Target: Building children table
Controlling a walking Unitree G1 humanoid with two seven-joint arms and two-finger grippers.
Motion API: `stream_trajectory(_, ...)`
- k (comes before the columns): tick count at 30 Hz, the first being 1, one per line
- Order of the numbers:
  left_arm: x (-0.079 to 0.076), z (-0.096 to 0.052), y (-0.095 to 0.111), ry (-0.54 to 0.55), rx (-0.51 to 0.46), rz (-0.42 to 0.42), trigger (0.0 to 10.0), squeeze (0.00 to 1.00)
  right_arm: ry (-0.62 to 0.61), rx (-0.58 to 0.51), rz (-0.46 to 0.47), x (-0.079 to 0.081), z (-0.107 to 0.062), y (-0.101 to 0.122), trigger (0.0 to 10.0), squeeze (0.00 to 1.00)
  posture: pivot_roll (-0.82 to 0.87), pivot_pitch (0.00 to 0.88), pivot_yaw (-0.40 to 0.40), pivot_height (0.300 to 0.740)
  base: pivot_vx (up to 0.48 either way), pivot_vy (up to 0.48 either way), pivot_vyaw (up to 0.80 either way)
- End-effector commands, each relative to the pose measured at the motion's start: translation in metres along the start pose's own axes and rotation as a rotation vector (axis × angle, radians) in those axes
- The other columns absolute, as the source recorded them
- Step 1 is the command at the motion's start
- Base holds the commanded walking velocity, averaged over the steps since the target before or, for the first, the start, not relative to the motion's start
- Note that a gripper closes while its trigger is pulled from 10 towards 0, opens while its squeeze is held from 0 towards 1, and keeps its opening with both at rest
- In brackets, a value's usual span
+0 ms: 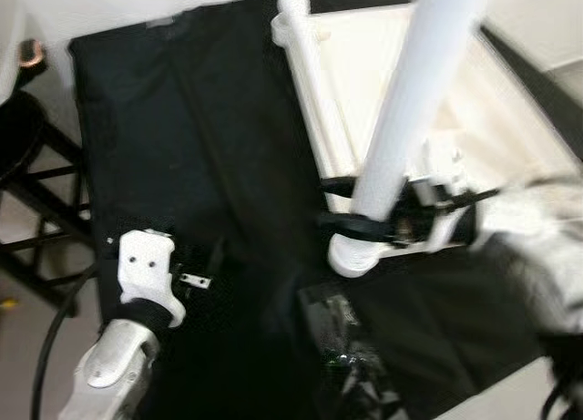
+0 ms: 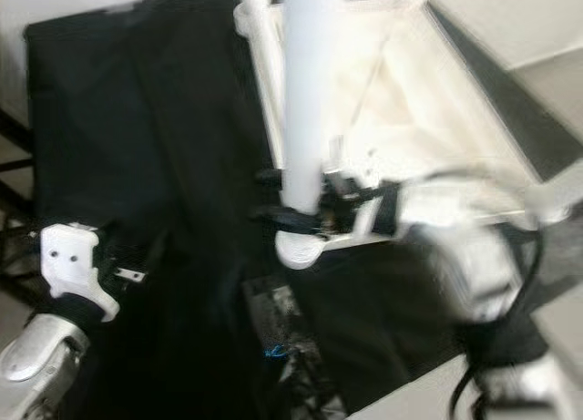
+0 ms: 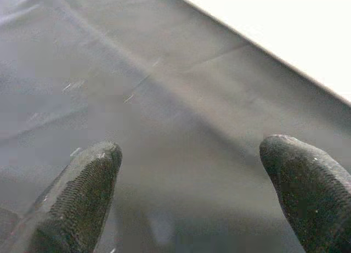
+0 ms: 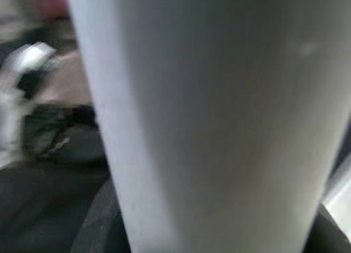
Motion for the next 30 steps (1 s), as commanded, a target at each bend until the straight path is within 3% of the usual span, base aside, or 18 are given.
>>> stream_trajectory(1, 0.003, -0.004, -0.005, 0.015, 0.022, -0.007, 10.0, 0.0, -0.166, 0.257, 0.213, 0.011, -0.006, -0.068, 10.0, 0.0, -0.01, 0.364, 0.016, 0.74, 0.0, 0.0, 0.0)
stream_trajectory(4, 0.006, 0.0, -0.005, 0.02, 0.022, -0.007, 10.0, 0.0, -0.362, 0.209, 0.226, 0.019, 0.001, -0.067, 10.0, 0.0, -0.01, 0.348, 0.033, 0.74, 0.0, 0.0, 0.0)
stream_trajectory(9, 0.007, 0.004, -0.007, 0.019, 0.02, -0.002, 10.0, 0.0, -0.403, 0.19, 0.222, 0.02, 0.011, -0.065, 10.0, 0.0, 0.0, 0.326, 0.039, 0.74, 0.0, 0.0, 0.0)
stream_trajectory(13, 0.02, 0.009, -0.005, 0.075, 0.011, 0.012, 10.0, 0.0, -0.438, 0.207, 0.207, 0.021, 0.013, -0.064, 10.0, 0.0, 0.0, 0.305, 0.037, 0.74, 0.0, 0.0, 0.0)
stream_trajectory(17, 0.035, 0.019, 0.007, 0.106, -0.038, 0.015, 10.0, 0.0, -0.436, 0.216, 0.184, 0.021, 0.016, -0.063, 10.0, 0.0, 0.0, 0.291, 0.039, 0.74, 0.0, 0.0, 0.0)
stream_trajectory(19, 0.035, 0.019, 0.007, 0.106, -0.038, 0.015, 10.0, 0.0, -0.436, 0.216, 0.184, 0.021, 0.016, -0.063, 10.0, 0.0, 0.0, 0.291, 0.039, 0.74, 0.0, 0.0, 0.0)
stream_trajectory(23, 0.049, 0.037, 0.044, 0.102, -0.153, -0.003, 10.0, 0.0, -0.297, 0.216, 0.073, 0.034, 0.026, -0.055, 10.0, 0.0, 0.0, 0.27, 0.044, 0.74, 0.0, 0.0, 0.0)
stream_trajectory(30, 0.058, 0.048, 0.075, 0.072, -0.249, -0.03, 10.0, 0.0, -0.209, 0.219, 0.027, 0.041, 0.03, -0.053, 10.0, 0.0, 0.0, 0.252, 0.039, 0.74, 0.0, 0.0, 0.0)
Point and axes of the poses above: a point about 5 cm out from each wrist's last joint towards the gripper, its own z axis pointing out of the wrist towards the gripper, its own y axis along the axis of the wrist's last joint, x = y × z, the point moved 3 cm from there along z, pointing out of the wrist towards the gripper
